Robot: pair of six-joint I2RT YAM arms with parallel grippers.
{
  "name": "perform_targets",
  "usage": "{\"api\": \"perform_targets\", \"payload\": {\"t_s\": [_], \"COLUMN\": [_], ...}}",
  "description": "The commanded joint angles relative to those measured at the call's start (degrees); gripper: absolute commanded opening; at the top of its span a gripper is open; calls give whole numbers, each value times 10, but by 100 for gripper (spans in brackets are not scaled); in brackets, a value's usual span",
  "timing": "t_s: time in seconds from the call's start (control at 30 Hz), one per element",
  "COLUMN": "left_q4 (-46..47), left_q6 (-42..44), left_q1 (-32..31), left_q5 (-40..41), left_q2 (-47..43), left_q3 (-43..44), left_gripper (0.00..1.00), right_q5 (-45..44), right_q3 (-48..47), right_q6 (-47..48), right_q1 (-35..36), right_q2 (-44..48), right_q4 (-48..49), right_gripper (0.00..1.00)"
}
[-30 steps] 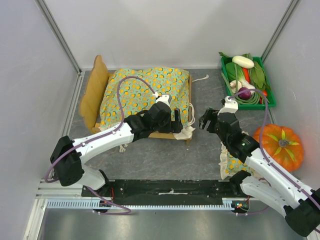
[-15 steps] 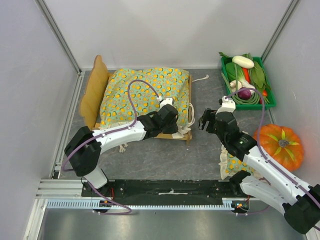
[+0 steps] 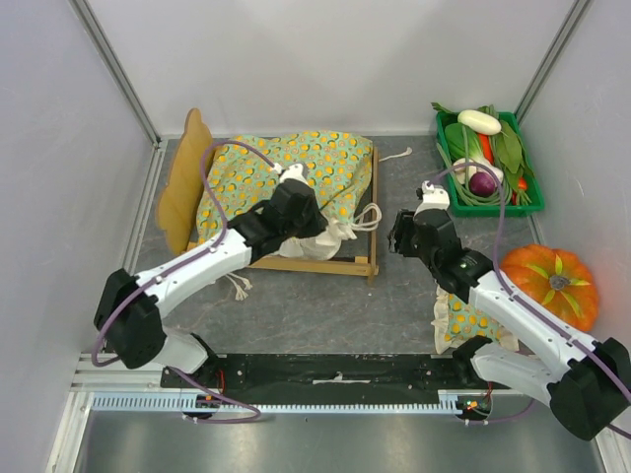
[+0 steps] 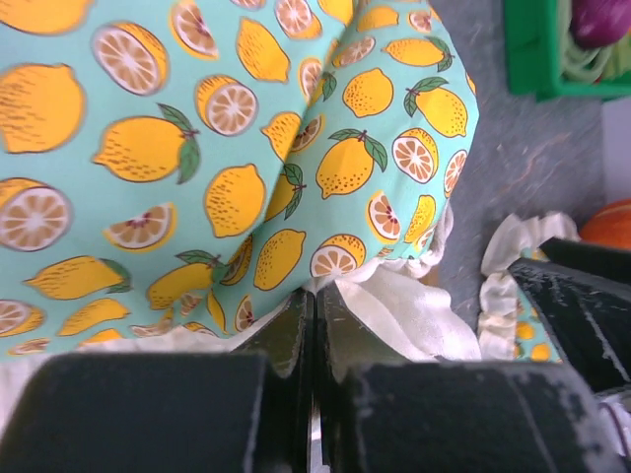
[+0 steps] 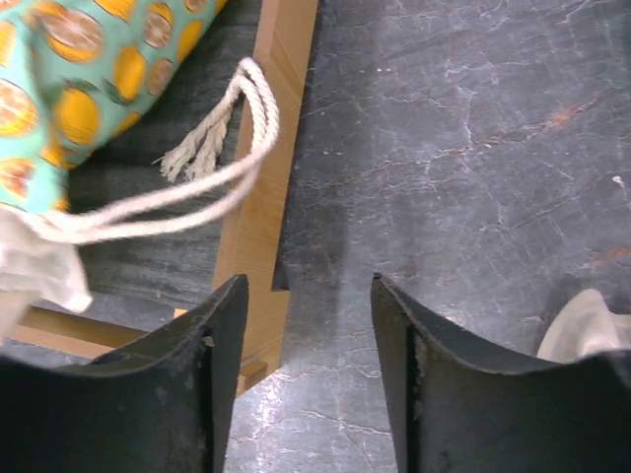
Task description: Set up the pet bed
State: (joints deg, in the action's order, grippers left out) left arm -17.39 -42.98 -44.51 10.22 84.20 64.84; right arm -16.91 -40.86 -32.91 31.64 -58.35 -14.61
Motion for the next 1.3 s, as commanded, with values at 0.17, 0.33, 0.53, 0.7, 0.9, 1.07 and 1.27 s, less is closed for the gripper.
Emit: {"api": "perform_targets", "payload": {"t_s": [0.17, 0.33, 0.53, 0.7, 0.9, 1.07, 1.27], "left_q4": [8, 19, 30, 31, 37, 39, 37], "left_q6": [35, 32, 26, 30, 33, 36, 42], "left_q1": [83, 107, 127, 139, 149, 157, 161], "left_q5": [-54, -81, -96, -118, -139, -157, -165], "left_q2": [-74, -73, -76, -73, -69, -62, -59], "left_q3": [-30, -45, -51, -49, -46, -40, -35], "left_gripper": [2, 2, 2, 2, 2, 2, 2], "right_q5": [78, 168, 204, 210, 245, 233, 241], "right_q3": [-65, -86, -121, -135, -135, -162, -163], "right_q6": [46, 73, 117, 169, 249, 305, 315], "right_q1": [-6, -6, -5, -1, 7, 9, 8], "right_q2": [-67, -135, -200, -211, -208, -244, -270], "right_q4": [63, 100, 132, 142, 158, 147, 172], "right_gripper": [45, 42, 40, 56, 72, 72, 51]}}
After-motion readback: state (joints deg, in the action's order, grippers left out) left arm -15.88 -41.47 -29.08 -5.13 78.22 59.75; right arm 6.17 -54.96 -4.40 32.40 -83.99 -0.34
